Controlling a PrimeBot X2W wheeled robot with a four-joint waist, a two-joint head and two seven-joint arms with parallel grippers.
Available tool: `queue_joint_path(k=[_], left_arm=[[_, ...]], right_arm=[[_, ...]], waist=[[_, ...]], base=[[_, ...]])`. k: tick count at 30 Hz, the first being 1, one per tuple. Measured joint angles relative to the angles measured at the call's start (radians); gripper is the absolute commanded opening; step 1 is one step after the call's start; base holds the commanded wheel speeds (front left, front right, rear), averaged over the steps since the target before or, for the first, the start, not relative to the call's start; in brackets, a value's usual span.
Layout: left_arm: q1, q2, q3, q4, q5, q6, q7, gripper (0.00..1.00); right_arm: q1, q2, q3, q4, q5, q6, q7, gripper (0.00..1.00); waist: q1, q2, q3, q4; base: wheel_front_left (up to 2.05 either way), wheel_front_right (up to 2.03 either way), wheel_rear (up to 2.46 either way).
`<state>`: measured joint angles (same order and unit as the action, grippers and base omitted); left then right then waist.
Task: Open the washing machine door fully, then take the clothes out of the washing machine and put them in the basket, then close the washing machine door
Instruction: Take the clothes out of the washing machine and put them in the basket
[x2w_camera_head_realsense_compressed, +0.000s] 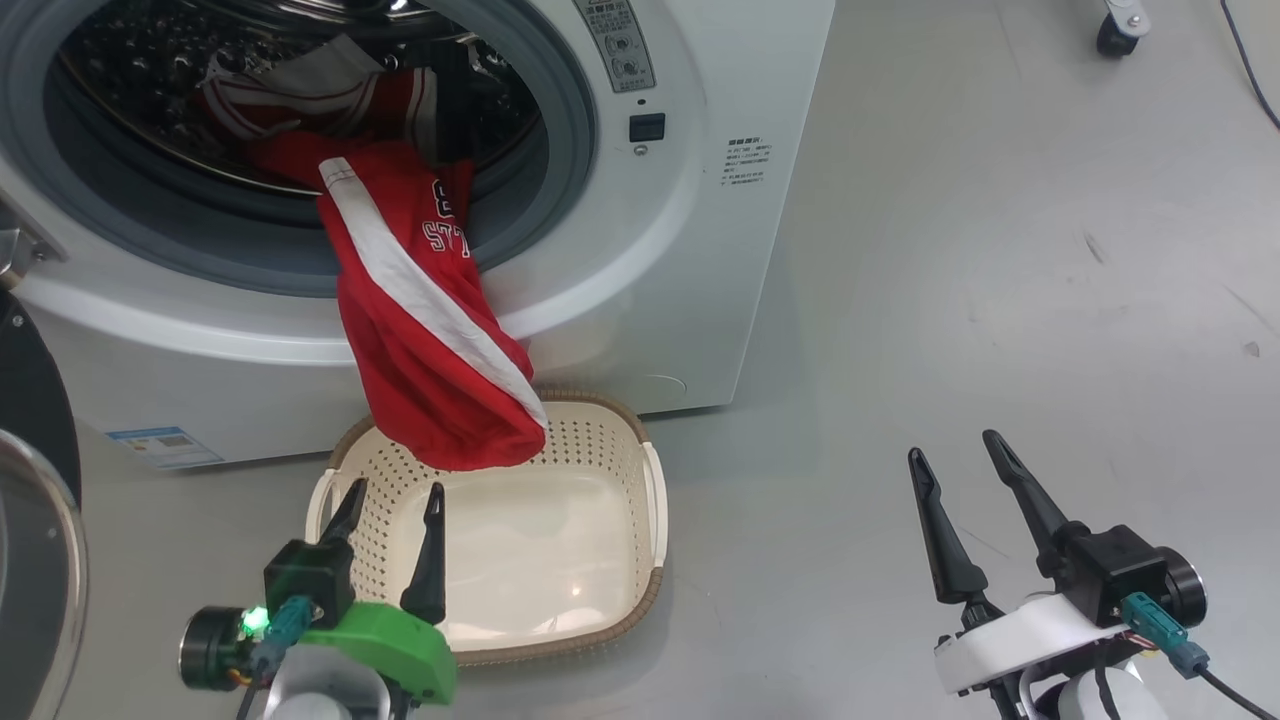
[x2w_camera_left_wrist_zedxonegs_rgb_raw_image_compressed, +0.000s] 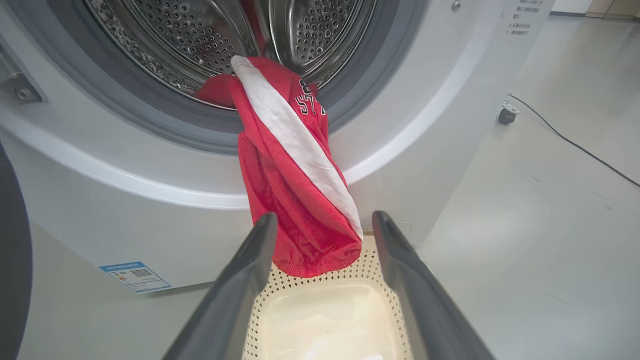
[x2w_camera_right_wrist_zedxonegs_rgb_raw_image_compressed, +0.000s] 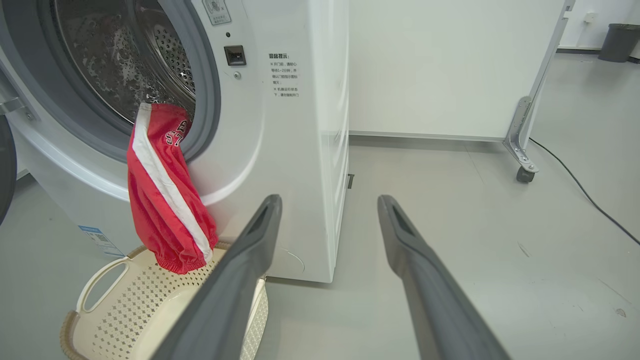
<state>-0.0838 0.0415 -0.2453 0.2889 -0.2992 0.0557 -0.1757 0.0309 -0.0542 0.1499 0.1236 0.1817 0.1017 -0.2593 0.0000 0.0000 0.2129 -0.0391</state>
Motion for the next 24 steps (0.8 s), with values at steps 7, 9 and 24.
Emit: queue_joint_path(k=[7,9,24], left_arm=[[-0.105,0.000,-0.007,0.062,-0.025,-0.015,0.049,1.00],[-0.137,-0.001,-0.004,0.082,-0.035,-0.018,0.056,1.00],[-0.373,0.016,0.091,0.293,-0.132,-0.026,0.228,1.00]], right_arm=[[-0.014,0.000,0.002,-0.015,0.000,0.001,0.000,1.00],[-0.024,0.000,0.006,-0.016,0.000,0.001,0.000,1.00],[-0.092,0.002,0.038,-0.031,0.013,0.003,0.000,1.00]], waist=[[0.0000,0.0000,0.041,-0.014],[0.0000,0.0000,0.055,-0.018],[0.0000,0.0000,0.174,-0.107]], base=[[0.00,0.00,0.00],[0.00,0.00,0.00],[0.00,0.00,0.00]])
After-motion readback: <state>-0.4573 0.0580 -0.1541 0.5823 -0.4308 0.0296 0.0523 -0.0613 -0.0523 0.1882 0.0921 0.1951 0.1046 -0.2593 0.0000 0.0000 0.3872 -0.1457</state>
